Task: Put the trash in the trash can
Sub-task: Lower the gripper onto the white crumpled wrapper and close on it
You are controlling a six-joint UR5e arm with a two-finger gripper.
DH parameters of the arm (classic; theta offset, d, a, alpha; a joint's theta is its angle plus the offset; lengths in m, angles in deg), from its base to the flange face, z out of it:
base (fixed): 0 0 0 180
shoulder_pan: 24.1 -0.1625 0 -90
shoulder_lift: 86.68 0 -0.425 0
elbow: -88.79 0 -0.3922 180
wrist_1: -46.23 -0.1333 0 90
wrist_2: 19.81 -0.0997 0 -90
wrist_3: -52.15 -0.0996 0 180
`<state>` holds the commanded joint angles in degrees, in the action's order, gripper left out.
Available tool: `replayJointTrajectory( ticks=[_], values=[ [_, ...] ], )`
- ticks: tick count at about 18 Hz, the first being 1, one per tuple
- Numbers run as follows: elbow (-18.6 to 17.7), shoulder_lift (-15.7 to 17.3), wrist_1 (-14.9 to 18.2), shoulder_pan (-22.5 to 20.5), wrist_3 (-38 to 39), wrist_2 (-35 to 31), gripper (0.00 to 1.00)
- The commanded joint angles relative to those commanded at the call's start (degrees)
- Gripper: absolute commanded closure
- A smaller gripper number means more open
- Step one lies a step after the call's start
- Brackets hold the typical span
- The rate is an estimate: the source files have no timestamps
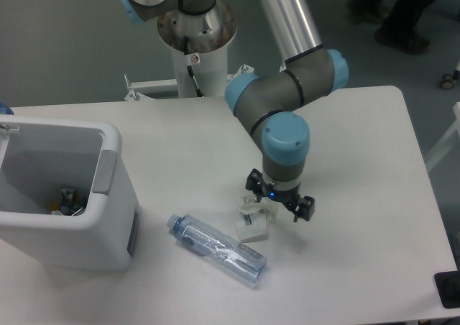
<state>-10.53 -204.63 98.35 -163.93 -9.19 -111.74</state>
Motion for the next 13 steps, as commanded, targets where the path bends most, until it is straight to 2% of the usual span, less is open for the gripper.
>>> replayJointTrajectory(
  ticks=[2, 3, 4, 6, 8, 13],
  values=[
    [0.0, -1.1, 0.0, 0.8, -0.5, 0.0, 0.0],
    [0.2, -1.7, 0.0, 0.8, -0.7, 0.0, 0.15],
    [0.2, -1.7, 0.1, 0.8, -0.7, -0.1, 0.38],
    [0.3, -1.7, 0.2, 0.8, -0.5, -0.1, 0.72],
    [0.5, -1.4, 0.3, 0.8, -0.6, 0.1, 1.0],
    [0.8, -0.6, 0.5, 0.8, -0.7, 0.5, 1.0]
  ],
)
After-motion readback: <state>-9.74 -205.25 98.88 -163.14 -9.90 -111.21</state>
